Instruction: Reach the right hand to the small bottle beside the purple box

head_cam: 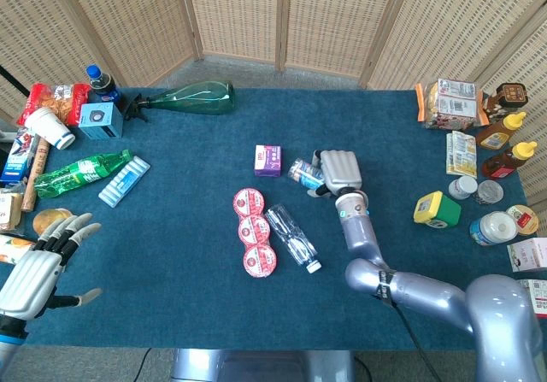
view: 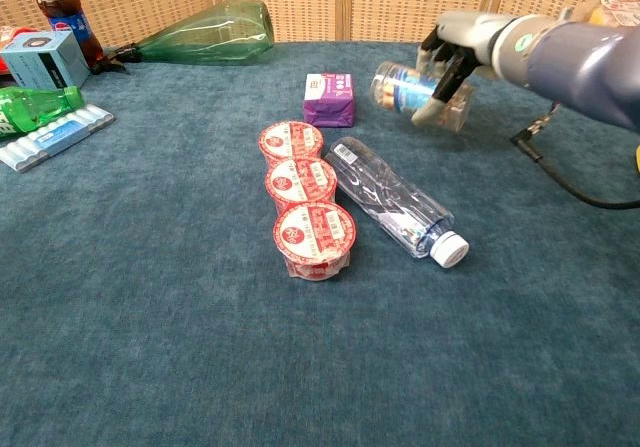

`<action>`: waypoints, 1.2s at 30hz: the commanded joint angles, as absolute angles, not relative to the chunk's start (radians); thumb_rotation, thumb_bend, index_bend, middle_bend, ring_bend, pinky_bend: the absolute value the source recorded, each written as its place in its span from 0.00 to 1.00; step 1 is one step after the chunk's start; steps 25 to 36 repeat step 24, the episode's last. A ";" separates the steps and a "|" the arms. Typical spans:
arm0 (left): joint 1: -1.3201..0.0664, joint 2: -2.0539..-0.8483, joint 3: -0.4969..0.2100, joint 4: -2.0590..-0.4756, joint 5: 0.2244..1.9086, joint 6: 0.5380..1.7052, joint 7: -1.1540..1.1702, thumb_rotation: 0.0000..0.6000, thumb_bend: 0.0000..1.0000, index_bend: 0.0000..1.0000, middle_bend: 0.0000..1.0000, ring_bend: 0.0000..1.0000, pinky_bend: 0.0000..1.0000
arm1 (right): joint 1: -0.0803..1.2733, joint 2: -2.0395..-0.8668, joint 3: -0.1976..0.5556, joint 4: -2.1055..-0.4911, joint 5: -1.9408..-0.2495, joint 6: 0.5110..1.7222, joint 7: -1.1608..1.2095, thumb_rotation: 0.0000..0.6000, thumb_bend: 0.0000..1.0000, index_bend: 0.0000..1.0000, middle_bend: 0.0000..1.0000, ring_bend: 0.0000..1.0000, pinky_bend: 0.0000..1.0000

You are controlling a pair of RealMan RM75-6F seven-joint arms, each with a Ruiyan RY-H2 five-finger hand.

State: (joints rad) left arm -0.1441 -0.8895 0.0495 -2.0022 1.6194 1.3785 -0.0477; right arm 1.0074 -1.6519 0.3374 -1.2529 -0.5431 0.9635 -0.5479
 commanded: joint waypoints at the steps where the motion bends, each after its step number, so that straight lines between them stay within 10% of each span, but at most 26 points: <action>1: -0.148 -0.893 0.049 -2.004 1.621 1.373 -0.044 1.00 0.10 0.14 0.00 0.00 0.00 | 0.957 -1.592 0.355 -1.323 -0.606 1.012 -0.482 1.00 0.00 0.78 1.00 1.00 0.96; 14: -0.171 -0.901 0.037 -2.026 1.609 1.343 -0.012 1.00 0.10 0.14 0.00 0.00 0.00 | 0.840 -1.392 0.486 -1.615 -0.714 1.074 -0.234 1.00 0.00 0.77 1.00 1.00 0.96; 36: -0.180 -0.908 0.034 -2.025 1.603 1.332 -0.010 1.00 0.10 0.14 0.00 0.00 0.00 | 0.804 -1.308 0.497 -1.726 -0.737 1.104 -0.212 1.00 0.00 0.77 1.00 1.00 0.96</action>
